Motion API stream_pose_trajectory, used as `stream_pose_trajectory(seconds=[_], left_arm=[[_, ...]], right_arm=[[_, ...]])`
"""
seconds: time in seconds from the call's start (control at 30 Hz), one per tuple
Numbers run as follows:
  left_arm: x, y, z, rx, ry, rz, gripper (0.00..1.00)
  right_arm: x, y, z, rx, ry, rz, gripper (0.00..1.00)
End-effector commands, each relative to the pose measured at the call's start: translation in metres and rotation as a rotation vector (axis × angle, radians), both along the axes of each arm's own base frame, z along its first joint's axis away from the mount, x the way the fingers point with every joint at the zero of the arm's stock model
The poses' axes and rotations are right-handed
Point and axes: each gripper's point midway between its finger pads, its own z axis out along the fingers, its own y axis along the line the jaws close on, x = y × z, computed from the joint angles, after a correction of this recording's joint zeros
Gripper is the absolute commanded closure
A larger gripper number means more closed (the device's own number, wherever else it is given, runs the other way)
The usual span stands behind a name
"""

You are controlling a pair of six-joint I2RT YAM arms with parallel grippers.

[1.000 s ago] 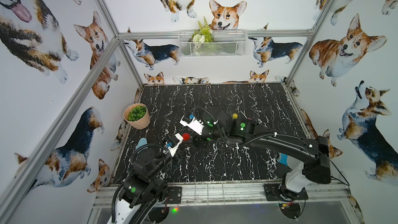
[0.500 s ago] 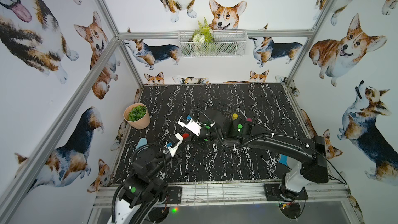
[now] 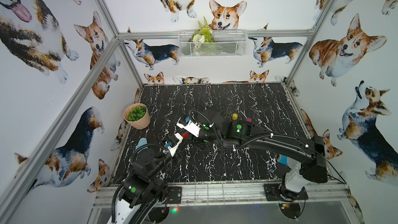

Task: Close the paint jar lid
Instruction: Screw the lid onto the paint jar, then place the paint jar at the center of the board.

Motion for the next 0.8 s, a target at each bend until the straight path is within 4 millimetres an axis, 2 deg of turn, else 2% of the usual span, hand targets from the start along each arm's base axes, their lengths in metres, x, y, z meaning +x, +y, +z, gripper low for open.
stream_pose_trajectory(seconds=[0.0, 0.13, 0.2, 0.3, 0.37, 0.53, 0.63, 0.77], left_arm=[[0.000, 0.000, 0.008, -0.009, -0.033, -0.003, 0.69], [0.000, 0.000, 0.006, -0.013, -0.035, -0.001, 0.47], [0.000, 0.000, 0.005, -0.012, -0.035, -0.001, 0.28], [0.000, 0.000, 0.005, -0.011, -0.034, -0.004, 0.19], [0.001, 0.001, 0.005, -0.009, -0.032, 0.006, 0.01], [0.001, 0.002, 0.004, -0.006, -0.029, 0.013, 0.00], [0.001, 0.003, 0.006, -0.015, -0.036, 0.019, 0.00], [-0.002, 0.005, 0.011, -0.051, -0.039, 0.024, 0.00]], right_arm=[[0.002, -0.002, 0.005, 0.008, -0.013, -0.009, 0.81], [0.004, -0.003, 0.008, 0.017, -0.015, -0.012, 0.81], [0.007, -0.005, 0.009, 0.021, -0.012, -0.018, 0.81], [0.013, -0.010, 0.012, 0.037, 0.000, -0.030, 0.81], [0.019, -0.014, 0.014, 0.041, -0.005, -0.046, 0.81], [0.042, -0.039, 0.012, 0.011, -0.031, -0.130, 0.80], [0.060, -0.068, 0.001, -0.031, -0.055, -0.221, 0.80], [0.084, -0.117, -0.021, -0.063, 0.004, -0.372, 0.80]])
